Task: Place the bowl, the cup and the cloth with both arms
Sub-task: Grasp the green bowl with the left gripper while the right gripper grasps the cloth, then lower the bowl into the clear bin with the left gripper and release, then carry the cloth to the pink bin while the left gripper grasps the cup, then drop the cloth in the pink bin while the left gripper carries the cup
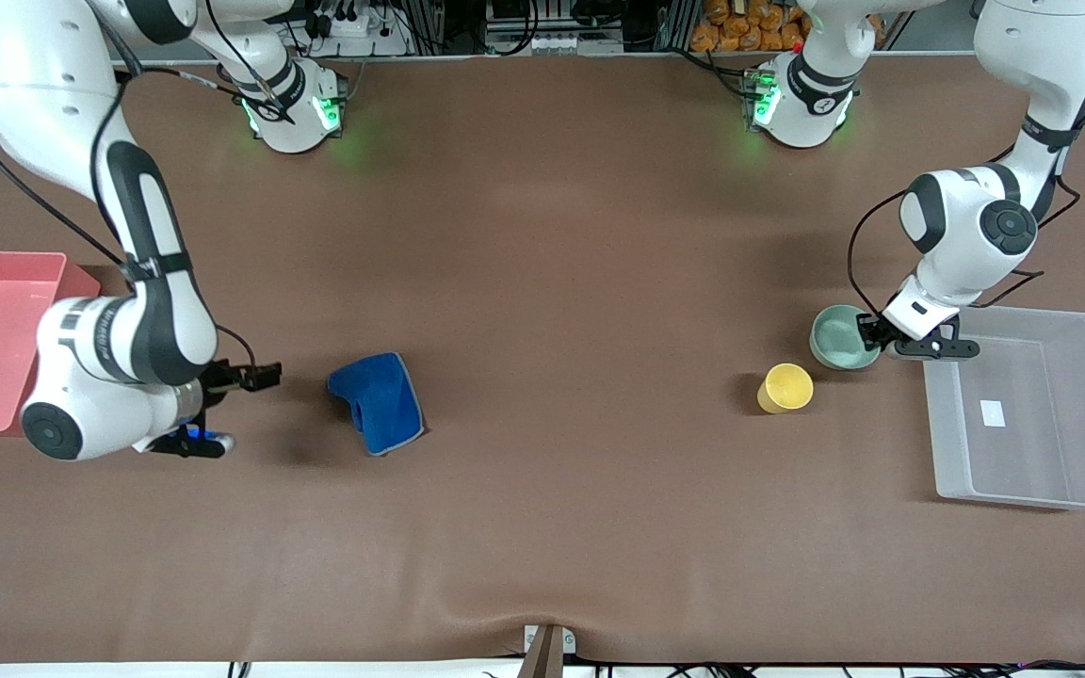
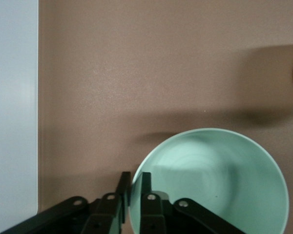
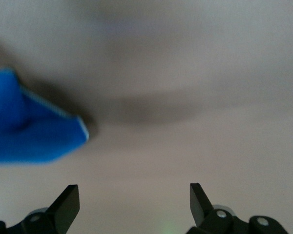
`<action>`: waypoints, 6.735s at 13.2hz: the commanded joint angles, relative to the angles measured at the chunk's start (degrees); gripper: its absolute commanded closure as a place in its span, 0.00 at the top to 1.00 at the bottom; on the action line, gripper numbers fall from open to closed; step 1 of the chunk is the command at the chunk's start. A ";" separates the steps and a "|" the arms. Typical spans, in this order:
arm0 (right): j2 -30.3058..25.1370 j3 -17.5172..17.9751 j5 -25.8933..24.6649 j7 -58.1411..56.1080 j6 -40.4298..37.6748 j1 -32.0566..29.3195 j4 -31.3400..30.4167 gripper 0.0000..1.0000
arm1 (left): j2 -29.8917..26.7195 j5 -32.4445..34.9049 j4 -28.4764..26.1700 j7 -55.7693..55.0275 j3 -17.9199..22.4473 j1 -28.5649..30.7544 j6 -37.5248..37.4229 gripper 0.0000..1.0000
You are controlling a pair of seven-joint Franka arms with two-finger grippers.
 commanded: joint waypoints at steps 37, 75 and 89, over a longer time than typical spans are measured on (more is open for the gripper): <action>8.48 -0.03 13.31 31.74 26.27 10.98 0.39 0.09 | 12.40 -19.40 36.14 46.42 17.56 5.36 -27.83 1.00; -2.78 -1.35 -20.18 -49.64 7.80 -39.47 9.09 0.00 | 10.19 -5.94 30.95 -18.80 -2.22 -9.24 -26.86 0.00; 4.17 -0.12 -17.45 -49.38 16.78 -37.71 6.63 0.00 | 19.75 -0.67 57.15 12.41 13.16 1.93 -44.64 0.00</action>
